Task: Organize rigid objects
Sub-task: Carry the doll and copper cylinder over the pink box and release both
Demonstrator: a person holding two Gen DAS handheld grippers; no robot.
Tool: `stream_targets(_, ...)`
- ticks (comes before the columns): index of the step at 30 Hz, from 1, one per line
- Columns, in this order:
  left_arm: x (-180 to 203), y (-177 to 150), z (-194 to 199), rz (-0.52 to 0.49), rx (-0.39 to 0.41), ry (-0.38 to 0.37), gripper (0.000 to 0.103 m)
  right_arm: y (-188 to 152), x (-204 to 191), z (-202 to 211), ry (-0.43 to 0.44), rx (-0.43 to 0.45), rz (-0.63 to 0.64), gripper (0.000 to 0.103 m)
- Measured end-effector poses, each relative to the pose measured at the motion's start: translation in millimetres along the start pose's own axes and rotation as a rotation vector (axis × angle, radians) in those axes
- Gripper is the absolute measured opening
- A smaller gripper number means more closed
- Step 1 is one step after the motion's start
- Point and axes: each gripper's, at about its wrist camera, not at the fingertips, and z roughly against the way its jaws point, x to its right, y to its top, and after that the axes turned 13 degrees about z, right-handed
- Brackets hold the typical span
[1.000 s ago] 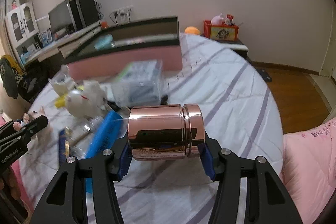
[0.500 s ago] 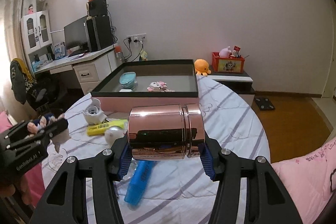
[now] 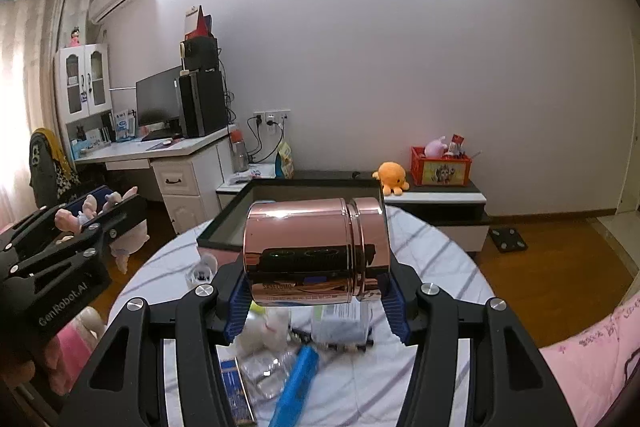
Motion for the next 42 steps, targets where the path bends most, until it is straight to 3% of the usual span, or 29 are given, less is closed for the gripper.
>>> stream_targets(11,10,11,-44,-0.031,-0.026,-0.007,0.047,16,7,-37,0.007,-0.01,0.018,0.057)
stream_targets(19,3,24,-125,-0.035,-0.102,-0.009,0.047,29,20,-101,0.015,-0.085,0.048,0.057)
stream_targets(32,-12,40,-289,-0.041,-0.369,-0.003,0.047,48,42,-250,0.072,-0.34,0.083,0.057)
stream_targets(37,-1,30,-334,-0.077,-0.462,0.012,0.047,41,47,-303,0.101,-0.489,0.072,0.057)
stream_targets(42,5,17,-365,-0.076,-0.554,0.017,0.047,29,52,-332,0.082,-0.597,0.082,0.057)
